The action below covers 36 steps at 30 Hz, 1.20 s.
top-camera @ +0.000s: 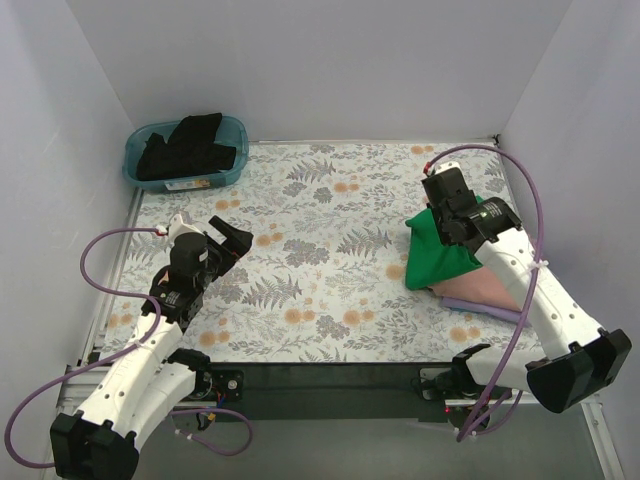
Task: Fold and stack the t-shirts
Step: Neatly place the folded tshirt to the corner
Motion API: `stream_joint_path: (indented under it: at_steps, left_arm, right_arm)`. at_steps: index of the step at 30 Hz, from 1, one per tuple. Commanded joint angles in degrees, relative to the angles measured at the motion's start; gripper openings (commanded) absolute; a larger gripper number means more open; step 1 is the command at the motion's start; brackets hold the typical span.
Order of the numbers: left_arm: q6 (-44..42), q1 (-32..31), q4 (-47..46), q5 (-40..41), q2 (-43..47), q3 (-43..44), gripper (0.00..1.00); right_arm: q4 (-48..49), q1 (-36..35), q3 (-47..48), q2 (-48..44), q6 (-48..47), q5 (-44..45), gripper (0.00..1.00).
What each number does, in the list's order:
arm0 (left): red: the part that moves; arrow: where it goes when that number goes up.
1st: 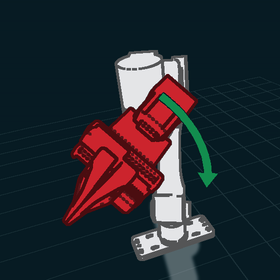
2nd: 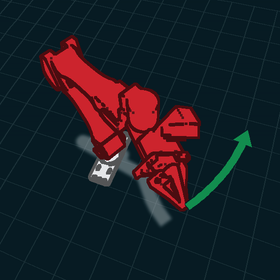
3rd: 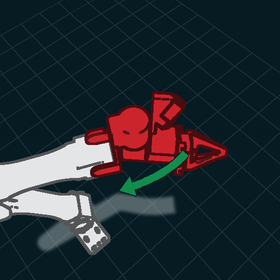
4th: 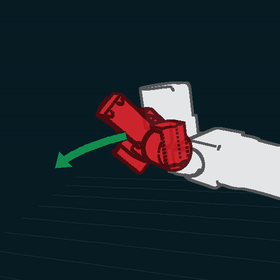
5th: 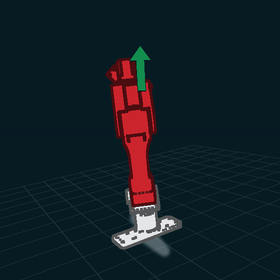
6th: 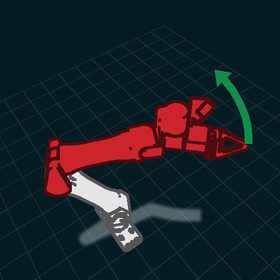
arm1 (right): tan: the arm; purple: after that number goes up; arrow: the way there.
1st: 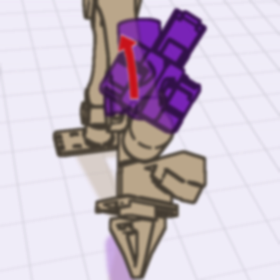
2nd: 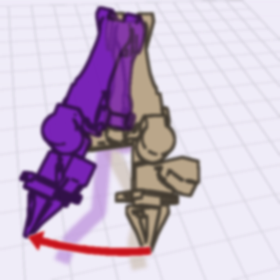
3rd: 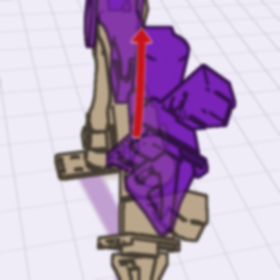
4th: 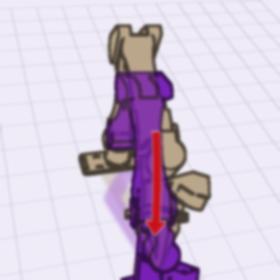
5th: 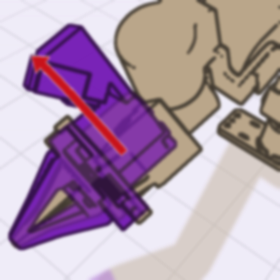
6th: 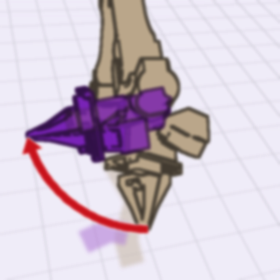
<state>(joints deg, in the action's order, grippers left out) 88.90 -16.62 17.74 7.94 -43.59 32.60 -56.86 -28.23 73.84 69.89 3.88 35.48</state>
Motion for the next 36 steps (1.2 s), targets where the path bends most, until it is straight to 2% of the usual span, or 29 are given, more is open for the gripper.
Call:
stream_joint_path:
  at_steps: [1,14,20,26,34,35,36]
  left_arm:
    - [-0.66,0.01,-0.51,0.93,0.79,-0.25,0.98]
    - [-0.49,0.01,-0.6,1.46,0.35,-0.34,0.98]
    - [-0.49,0.01,-0.86,1.37,-0.26,-0.26,0.98]
    - [-0.83,0.01,-0.95,2.51,-1.05,-0.17,0.98]
    - [-1.28,-0.08,-0.51,3.39,-1.41,0.18,0.98]
    - [-1.19,-0.08,-0.42,3.57,-1.41,0.18,0.98]
    - [-1.19,0.01,-0.34,3.66,-1.32,0.1,0.98]
  right_arm:
    - [-3.6,2.12,5.59,-1.16,-1.42,-0.33,0.01]
    - [-6.51,11.79,10.09,-1.16,-3.7,-5.78,0.01]
    - [-7.74,18.47,11.5,2.09,-5.72,-4.46,0.01]
    - [-7.48,21.37,8.34,7.36,-6.25,0.19,0.01]
    - [-5.55,25.06,4.65,17.72,-4.32,12.93,0.01]
    - [-4.93,25.33,4.12,18.61,-2.93,14.25,0.05]
    - [-4.49,25.76,3.42,19.49,-2.83,15.22,0.25]
